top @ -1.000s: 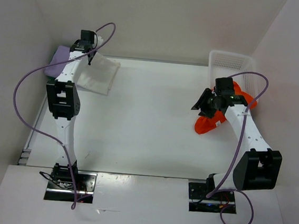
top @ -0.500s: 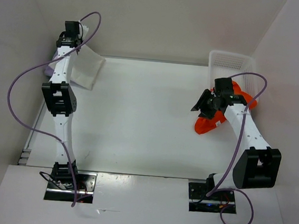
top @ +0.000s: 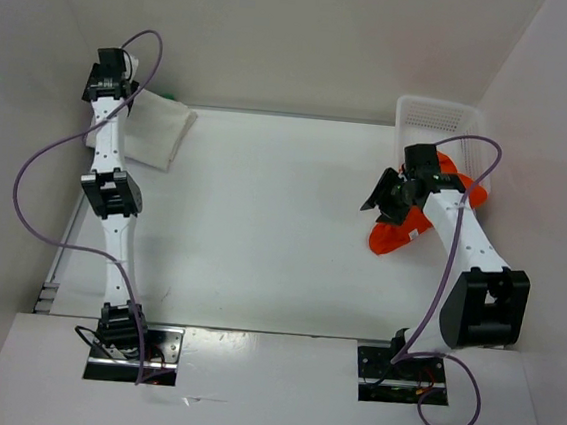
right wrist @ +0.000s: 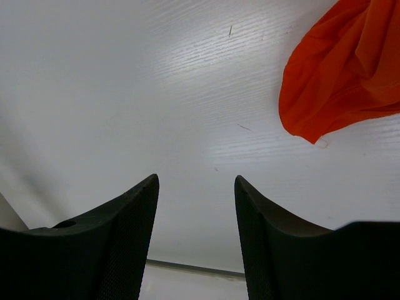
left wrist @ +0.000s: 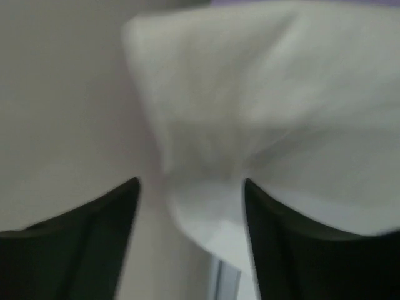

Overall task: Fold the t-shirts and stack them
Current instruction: Put the neatly folded tshirt into the corner of the board with the left arm, then grab crumpled tshirt from bin with the right arm, then move the tshirt to the center of the board, then flatten out the tshirt

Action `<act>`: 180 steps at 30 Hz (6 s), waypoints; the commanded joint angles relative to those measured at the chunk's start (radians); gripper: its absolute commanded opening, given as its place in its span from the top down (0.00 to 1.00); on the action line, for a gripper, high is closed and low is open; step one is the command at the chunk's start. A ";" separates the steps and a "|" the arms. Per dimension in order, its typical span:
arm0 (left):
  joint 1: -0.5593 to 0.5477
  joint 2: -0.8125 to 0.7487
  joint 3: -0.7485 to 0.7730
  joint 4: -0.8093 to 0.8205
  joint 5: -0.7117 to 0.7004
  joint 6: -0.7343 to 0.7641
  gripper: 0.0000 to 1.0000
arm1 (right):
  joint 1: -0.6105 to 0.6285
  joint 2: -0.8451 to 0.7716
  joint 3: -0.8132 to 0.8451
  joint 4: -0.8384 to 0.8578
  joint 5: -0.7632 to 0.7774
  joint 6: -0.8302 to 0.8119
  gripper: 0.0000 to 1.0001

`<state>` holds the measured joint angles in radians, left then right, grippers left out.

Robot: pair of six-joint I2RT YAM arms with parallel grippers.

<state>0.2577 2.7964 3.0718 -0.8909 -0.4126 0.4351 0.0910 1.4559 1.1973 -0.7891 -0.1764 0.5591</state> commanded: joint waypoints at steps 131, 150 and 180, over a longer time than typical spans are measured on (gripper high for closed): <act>-0.658 -0.934 -1.898 0.583 0.387 -0.190 1.00 | 0.411 0.700 0.570 0.232 -0.038 -0.022 1.00; -0.511 -1.549 -2.003 0.279 0.086 0.145 1.00 | 0.108 -0.015 0.199 -0.140 0.167 -0.128 1.00; -0.434 -1.356 -1.702 0.270 0.170 0.021 0.12 | 0.113 0.189 0.514 -0.131 0.253 -0.211 0.31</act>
<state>-0.1768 1.5829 1.3834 -0.5831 -0.2970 0.4923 0.1856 1.8256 1.7481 -0.9325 0.0166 0.3470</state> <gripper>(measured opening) 0.874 0.683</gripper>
